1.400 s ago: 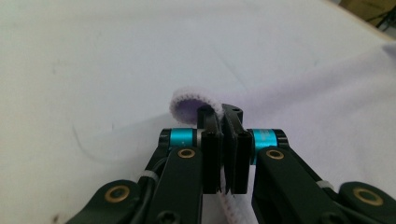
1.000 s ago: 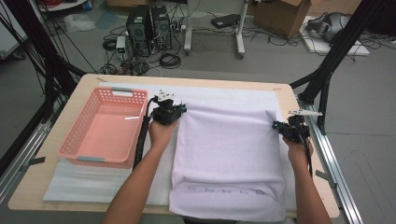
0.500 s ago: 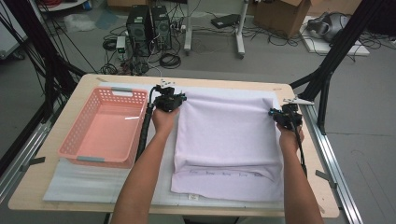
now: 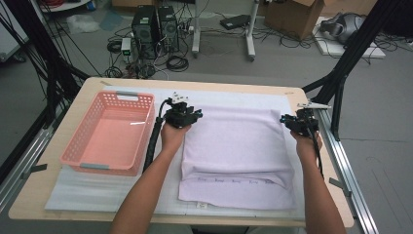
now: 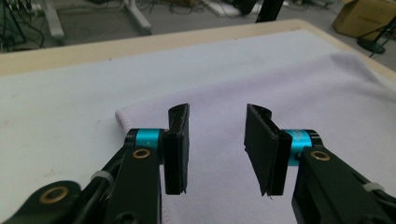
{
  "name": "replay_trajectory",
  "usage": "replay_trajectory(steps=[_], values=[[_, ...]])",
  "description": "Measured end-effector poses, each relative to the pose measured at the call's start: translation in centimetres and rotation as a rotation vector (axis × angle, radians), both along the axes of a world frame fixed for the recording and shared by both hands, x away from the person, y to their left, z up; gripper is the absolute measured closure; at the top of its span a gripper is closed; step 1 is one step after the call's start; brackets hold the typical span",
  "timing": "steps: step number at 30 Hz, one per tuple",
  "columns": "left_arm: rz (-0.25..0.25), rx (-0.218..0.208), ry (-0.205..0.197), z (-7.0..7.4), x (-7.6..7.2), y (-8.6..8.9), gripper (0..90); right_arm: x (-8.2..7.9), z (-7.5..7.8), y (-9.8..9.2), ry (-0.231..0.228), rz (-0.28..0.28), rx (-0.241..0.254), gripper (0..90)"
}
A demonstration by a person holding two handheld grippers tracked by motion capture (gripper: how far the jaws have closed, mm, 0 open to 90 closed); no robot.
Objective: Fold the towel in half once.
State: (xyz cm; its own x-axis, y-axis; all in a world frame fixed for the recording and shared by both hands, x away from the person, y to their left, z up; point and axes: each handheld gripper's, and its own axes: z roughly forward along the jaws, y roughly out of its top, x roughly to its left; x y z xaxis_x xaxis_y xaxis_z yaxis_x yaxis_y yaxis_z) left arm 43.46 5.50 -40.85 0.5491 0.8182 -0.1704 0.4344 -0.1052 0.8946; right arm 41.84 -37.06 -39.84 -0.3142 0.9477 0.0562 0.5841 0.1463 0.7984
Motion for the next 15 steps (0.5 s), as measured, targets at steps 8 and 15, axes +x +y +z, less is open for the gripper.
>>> replay_trajectory(steps=[8, 15], values=[[-0.046, -0.029, -0.037, 0.9, -3.0, 0.0, 56.4, -3.3, 0.7, -0.6, 0.022, 0.062, 0.017, 66.3], [-0.062, -0.018, -0.028, 0.0, -6.4, 1.1, 56.6, -6.9, 0.3, -0.4, 0.02, 0.107, 0.008, 64.3]])
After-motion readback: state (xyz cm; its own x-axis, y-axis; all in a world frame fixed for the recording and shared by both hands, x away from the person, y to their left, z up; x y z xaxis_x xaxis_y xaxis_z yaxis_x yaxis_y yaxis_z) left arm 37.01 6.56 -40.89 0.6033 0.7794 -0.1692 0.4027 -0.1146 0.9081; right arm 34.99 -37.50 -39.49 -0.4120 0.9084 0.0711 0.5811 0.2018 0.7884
